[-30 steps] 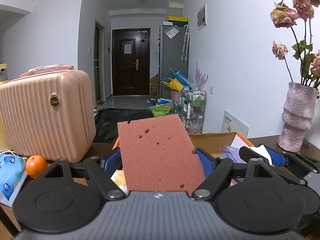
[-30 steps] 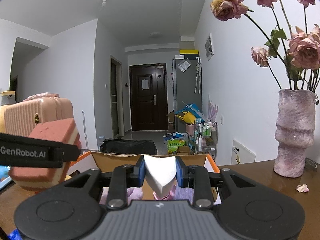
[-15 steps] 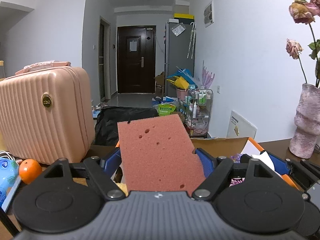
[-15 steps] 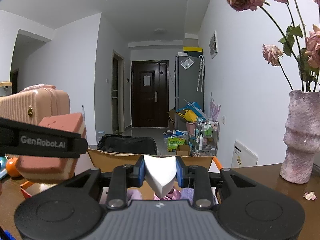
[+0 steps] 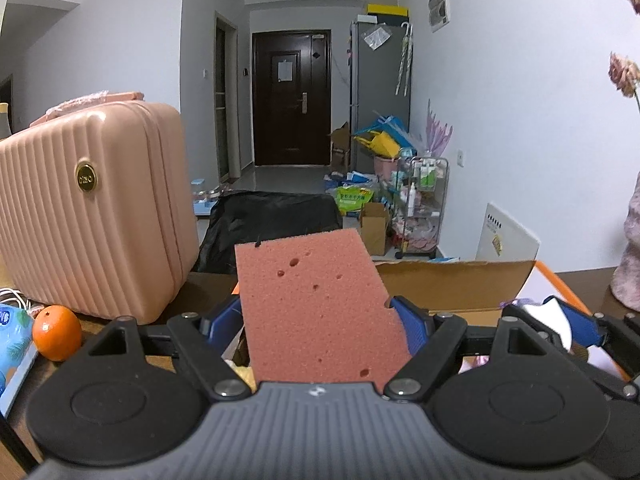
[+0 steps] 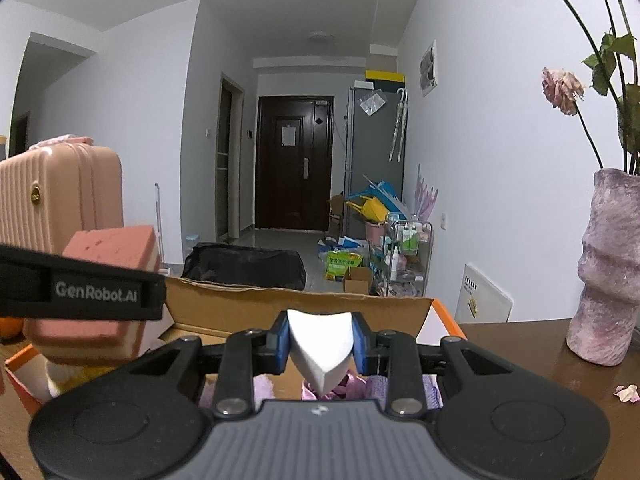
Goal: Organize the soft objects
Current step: 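Open both tools to drop the pink sponge and white wedge into the box, then move both tools back from the box toward the items on the table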
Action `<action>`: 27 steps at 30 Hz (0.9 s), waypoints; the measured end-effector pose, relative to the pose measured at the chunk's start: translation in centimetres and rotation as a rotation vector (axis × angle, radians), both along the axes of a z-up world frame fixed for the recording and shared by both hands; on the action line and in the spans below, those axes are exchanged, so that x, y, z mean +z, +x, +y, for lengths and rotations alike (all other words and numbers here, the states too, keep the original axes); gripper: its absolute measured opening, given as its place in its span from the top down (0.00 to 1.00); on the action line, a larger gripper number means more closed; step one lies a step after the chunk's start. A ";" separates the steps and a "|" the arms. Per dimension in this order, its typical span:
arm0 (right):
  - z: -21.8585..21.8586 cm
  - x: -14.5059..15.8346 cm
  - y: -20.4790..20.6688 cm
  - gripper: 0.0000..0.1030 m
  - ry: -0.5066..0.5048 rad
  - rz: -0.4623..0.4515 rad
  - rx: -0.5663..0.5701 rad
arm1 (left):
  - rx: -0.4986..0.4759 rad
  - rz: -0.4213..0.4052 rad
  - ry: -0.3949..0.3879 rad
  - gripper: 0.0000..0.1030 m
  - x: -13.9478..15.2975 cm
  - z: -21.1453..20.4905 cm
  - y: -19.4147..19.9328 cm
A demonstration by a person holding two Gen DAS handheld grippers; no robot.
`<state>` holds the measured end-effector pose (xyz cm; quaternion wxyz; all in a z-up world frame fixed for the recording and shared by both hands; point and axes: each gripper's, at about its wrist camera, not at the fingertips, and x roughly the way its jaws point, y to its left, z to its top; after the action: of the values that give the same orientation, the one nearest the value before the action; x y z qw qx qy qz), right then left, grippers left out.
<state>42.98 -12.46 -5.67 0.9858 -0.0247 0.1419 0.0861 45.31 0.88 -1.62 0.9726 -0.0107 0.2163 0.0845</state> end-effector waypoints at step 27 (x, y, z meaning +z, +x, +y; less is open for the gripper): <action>-0.3 -0.1 -0.5 0.01 -0.005 -0.021 -0.046 | 0.045 -0.006 -0.054 0.00 -0.4 1.3 -0.1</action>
<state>42.43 -12.77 -5.79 0.9889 -0.0246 0.1323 0.0626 45.24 2.14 -2.02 0.9704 -0.0421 0.2154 0.1006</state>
